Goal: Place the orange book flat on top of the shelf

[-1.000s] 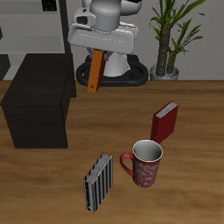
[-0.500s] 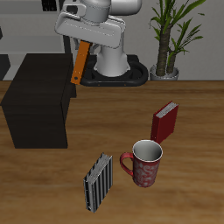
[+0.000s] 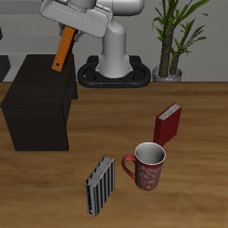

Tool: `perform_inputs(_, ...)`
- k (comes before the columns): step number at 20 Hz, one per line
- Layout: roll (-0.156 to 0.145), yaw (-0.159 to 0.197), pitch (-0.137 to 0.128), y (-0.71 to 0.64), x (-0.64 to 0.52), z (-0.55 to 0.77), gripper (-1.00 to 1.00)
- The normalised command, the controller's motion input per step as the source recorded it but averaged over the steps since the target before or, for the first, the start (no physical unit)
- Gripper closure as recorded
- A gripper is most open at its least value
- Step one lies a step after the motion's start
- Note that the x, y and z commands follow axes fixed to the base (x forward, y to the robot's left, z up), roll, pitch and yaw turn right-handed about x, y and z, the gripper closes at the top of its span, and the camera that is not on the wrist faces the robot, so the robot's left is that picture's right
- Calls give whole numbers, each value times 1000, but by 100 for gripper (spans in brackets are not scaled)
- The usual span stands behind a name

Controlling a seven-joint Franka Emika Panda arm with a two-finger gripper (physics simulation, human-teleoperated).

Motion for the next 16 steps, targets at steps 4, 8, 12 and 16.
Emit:
perform_inputs(4, -96, 8, -11, -468, -31, 80, 100)
perform_inputs(8, -68, -21, -1, -381, 18, 3, 100)
perform_inputs(12, -122, 9, -28, -495, 20, -15, 100)
perform_inputs(16, -128, 6, -22, -404, -37, 17, 100)
